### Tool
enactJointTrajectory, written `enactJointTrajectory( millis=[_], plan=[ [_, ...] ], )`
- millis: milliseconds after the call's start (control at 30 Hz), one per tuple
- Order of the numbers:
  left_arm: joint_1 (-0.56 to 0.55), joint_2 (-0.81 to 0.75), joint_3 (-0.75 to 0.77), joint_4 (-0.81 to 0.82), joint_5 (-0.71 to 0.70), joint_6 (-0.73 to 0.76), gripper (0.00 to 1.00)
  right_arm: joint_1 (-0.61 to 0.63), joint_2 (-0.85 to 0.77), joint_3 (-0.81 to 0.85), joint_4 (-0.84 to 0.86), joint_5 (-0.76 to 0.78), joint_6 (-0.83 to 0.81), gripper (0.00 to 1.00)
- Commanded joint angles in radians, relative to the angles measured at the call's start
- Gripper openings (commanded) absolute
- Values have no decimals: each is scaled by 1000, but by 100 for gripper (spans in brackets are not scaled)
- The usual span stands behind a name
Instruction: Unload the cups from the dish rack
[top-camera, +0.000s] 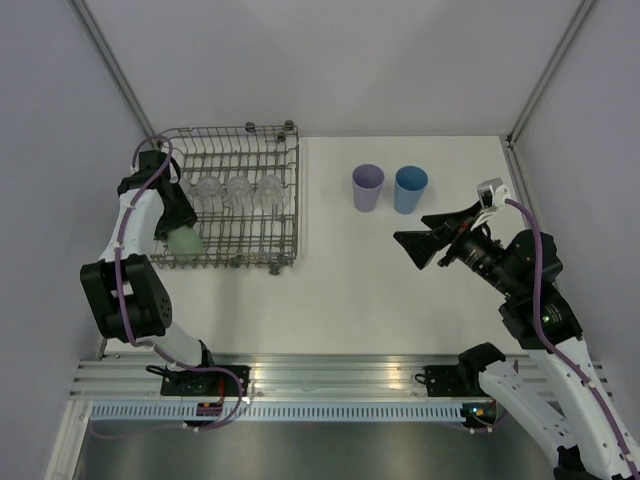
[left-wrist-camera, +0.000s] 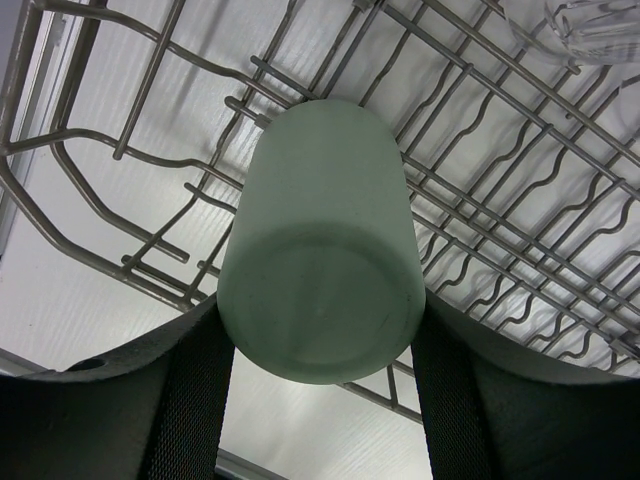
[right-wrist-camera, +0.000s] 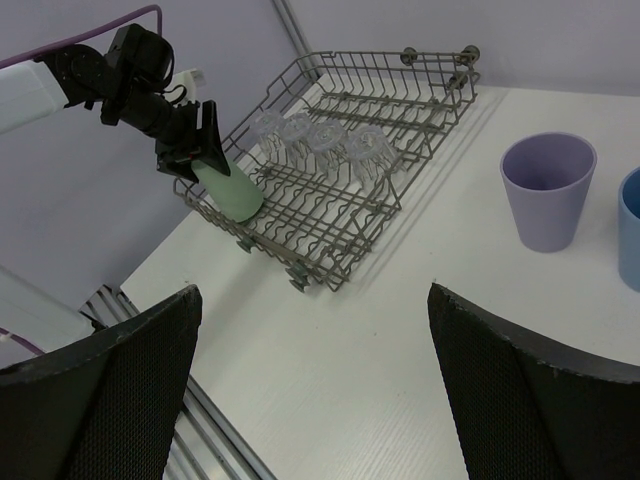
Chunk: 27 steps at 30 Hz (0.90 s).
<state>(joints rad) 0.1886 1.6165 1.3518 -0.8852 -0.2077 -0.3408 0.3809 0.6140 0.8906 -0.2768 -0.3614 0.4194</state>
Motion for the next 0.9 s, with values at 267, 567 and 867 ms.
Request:
enactJointTrajectory(
  millis=[267, 567, 867],
  plan=[
    [2, -194, 115, -40, 135, 29, 2, 4, 36, 4, 27, 16, -4, 98],
    [-6, -352, 161, -3, 653, -24, 2, 7, 214, -79, 218, -200, 223, 98],
    [-208, -489, -26, 287, 935, -236, 2, 154, 383, -159, 629, -274, 391, 91]
  ],
)
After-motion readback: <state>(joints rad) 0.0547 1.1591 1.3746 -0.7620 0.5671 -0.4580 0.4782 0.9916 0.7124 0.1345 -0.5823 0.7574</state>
